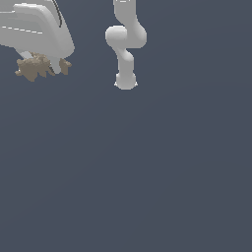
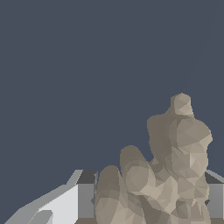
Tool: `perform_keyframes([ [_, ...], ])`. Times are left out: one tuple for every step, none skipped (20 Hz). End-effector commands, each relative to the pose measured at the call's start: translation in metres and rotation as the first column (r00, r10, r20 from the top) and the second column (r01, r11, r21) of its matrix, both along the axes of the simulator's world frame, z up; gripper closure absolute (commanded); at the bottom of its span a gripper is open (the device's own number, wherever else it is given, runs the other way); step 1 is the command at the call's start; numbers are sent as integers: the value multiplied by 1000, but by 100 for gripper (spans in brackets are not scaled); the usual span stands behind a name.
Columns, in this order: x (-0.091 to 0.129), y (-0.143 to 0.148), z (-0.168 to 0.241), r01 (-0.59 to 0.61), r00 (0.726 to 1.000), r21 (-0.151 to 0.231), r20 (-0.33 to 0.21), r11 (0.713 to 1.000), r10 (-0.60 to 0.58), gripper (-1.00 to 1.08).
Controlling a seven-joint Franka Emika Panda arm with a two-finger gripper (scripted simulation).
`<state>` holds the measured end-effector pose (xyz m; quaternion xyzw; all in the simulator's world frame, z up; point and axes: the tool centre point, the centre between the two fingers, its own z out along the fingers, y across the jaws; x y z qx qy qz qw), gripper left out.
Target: Pick up the object and move it to a goal position.
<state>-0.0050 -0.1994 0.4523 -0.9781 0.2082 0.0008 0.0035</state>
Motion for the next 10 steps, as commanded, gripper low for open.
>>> perform_keyframes([
  [-2,-5,10,-2,1000,0,-1,1000,2,108],
  [-2,-6,13,-2,1000,0,-1,1000,2,108],
  [-2,-8,15,-2,1000,0,-1,1000,2,108],
  [-3,-9,17,-2,1000,0,-1,1000,2,108],
  [-3,-10,19,-2,1000,0,-1,1000,2,108],
  [-3,-10,20,-3,1000,0,-1,1000,3,108],
  [-3,-11,21,-3,1000,0,-1,1000,3,108],
  [-3,-11,22,-3,1000,0,-1,1000,3,108],
  [-3,-12,22,-3,1000,0,-1,1000,3,108],
  [-3,-12,22,-3,1000,0,-1,1000,3,108],
])
